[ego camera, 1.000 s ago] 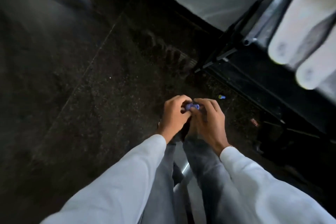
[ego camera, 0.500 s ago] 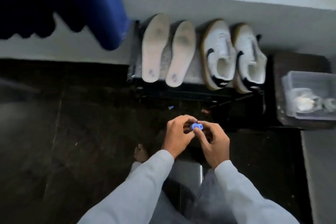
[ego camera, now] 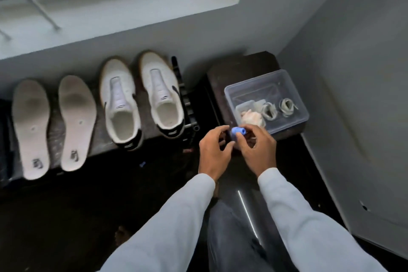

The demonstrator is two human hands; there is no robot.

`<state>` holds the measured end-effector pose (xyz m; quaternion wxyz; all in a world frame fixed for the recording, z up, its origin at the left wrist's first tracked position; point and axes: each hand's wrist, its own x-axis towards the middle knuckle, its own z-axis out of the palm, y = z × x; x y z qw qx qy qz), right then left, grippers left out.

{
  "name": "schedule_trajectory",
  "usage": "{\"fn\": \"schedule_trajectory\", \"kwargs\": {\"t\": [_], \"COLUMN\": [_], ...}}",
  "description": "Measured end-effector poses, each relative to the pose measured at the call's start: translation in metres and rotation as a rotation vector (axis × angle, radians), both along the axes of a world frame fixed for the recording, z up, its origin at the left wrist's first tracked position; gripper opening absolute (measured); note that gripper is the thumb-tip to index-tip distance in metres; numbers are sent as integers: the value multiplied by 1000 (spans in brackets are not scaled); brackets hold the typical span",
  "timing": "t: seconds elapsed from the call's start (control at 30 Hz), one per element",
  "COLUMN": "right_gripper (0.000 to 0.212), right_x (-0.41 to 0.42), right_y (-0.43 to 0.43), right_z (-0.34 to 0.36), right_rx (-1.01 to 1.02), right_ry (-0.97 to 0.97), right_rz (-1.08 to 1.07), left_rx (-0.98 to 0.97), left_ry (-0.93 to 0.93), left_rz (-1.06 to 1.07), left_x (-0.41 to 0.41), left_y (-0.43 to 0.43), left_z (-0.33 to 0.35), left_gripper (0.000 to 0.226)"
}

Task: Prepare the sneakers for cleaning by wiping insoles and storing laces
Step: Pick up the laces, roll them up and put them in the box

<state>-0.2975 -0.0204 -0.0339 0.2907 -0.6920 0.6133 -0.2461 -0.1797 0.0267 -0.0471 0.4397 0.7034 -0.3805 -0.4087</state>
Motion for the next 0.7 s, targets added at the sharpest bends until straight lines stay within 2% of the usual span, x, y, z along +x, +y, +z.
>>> {"fn": "schedule_trajectory", "kwargs": {"t": [0.13,0.3,0.43,0.6,0.7], "right_gripper": [18,26,26,23,25], "right_x": [-30,-47,-46,-43,-41], "right_y": [-70,-138,-170,-195,-203], "right_z": [-6,-26,-46,-79,-91], "right_rx": [32,85,96,109,126], "right_ry": [31,107,193,276,328], "right_rz": [-62,-121,-56,42,93], "left_rx": [-14,16,27,24,-4], "left_ry": [-76,-212,-342,-694,-759], "left_rz": [2,-98,-197,-471,-561], "left_x": [-25,-36,-32,-26,-22], "left_y": [-49,-89,-107,-110,-105], "left_z": [-3,-12,-22,-38,-46], "left_gripper": [32,35,37,51,56]}}
